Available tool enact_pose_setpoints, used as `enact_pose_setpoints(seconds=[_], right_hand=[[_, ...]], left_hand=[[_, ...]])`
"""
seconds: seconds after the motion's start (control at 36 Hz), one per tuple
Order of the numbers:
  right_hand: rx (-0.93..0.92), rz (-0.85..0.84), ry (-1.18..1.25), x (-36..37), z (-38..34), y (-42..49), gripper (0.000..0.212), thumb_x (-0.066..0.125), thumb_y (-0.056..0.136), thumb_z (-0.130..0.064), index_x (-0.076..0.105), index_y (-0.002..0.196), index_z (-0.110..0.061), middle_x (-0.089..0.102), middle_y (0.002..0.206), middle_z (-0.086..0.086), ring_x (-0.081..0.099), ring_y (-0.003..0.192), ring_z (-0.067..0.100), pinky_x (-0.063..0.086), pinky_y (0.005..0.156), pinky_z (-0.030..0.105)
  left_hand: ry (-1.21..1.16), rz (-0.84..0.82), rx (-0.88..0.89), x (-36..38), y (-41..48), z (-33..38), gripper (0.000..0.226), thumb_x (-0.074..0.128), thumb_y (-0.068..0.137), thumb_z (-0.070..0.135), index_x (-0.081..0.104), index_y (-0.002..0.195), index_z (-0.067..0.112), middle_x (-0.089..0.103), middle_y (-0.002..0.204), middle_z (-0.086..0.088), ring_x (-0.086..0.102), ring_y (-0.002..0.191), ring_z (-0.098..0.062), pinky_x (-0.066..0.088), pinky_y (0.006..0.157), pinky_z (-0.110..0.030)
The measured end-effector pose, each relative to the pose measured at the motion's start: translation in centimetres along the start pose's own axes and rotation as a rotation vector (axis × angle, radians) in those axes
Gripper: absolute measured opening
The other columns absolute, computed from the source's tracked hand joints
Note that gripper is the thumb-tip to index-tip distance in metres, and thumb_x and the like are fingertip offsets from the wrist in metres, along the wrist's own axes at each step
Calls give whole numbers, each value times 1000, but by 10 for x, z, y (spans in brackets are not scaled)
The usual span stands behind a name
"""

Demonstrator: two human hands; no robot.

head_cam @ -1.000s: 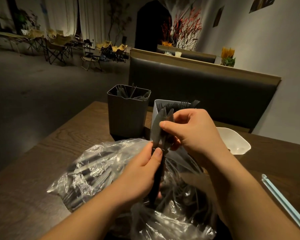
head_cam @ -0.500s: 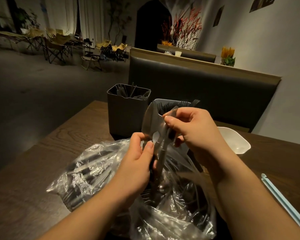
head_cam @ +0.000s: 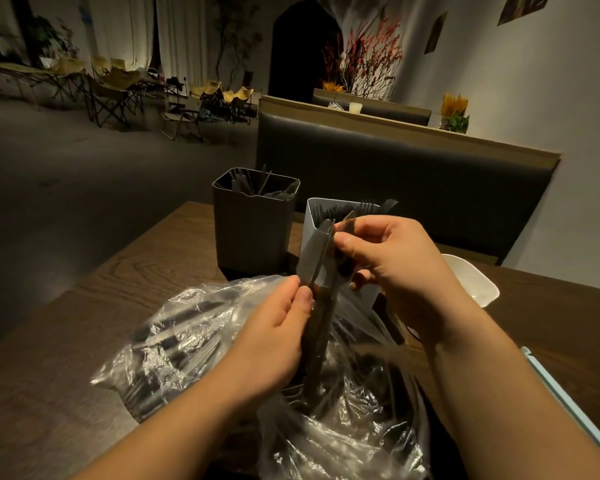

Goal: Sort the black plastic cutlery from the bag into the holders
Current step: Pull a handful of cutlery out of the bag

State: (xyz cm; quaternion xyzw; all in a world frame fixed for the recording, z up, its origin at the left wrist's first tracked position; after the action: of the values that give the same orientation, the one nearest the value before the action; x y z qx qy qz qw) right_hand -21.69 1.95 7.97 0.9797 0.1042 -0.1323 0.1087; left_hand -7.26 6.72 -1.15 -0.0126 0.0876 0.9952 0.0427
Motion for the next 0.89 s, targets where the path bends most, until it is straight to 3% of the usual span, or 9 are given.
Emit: enact_pose_setpoints(seconds=[0.06,0.14,0.25,0.33,0.47,0.56,0.69,0.89], right_hand=[[5,-11,33,-1,0,0,9,66,93,-10,74,97,-11,76,81,9,72,68,20,53,52,23],[14,-32,38,-4,0,0,9,66,93,-11,74,97,-12,76,81,8,73,70,20,52,54,21],[46,-62,41,-5,-1,2,9,65,93,-12,74,94,-13,76,81,6,73,71,19,52,53,21],[78,-87,73,-4,0,2,11,64,94,-11,74,97,-12,76,80,5,73,70,16,51,52,20],[74,-81,81,-4,1,2,13,64,94,-11,76,99,-14,77,82,6,74,73,18,52,52,22],[69,-81,47,-4,1,2,10,65,93,-12,75,95,-12,76,80,6,75,72,18,52,52,20],[59,-71,13,-2,5,4,6,67,93,-13,72,90,-13,76,79,7,75,74,21,54,55,22],[23,-20,4,3,8,4,7,70,91,-14,71,89,-8,74,74,6,69,60,15,50,47,23]], left_hand=[[51,-42,31,1,-1,1,38,40,92,53,65,102,27,64,91,-11,57,75,-12,48,71,-29],[50,-30,50,0,-1,0,34,42,97,46,65,108,24,67,93,-7,60,78,-10,49,75,-32],[16,13,57,1,-1,1,27,40,105,30,65,102,19,63,71,10,57,64,-3,46,64,-22],[-142,-17,-6,3,-3,4,29,39,104,31,59,93,13,51,57,1,45,46,-10,37,44,-18],[-200,-36,-9,4,-3,7,33,36,103,32,56,98,6,45,53,-4,40,44,-14,38,44,-23],[-167,-11,1,3,-4,7,29,37,104,30,56,89,15,46,55,-4,39,42,-11,34,41,-20],[-57,11,15,4,-2,3,42,41,105,30,61,69,40,52,57,11,46,47,-2,36,44,-16],[266,33,145,-1,1,-5,23,44,106,31,63,94,25,61,74,16,54,67,-1,40,64,-27]])
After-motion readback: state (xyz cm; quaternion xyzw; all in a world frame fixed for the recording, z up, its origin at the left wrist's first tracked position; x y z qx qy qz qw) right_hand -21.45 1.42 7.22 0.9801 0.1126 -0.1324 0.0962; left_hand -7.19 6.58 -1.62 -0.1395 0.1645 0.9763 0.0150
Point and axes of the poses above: each hand's wrist, its own y-axis towards the middle knuckle, its own x-axis out of the palm, z = x × y, the point moved 1 cm from there along y, towards the middle knuckle
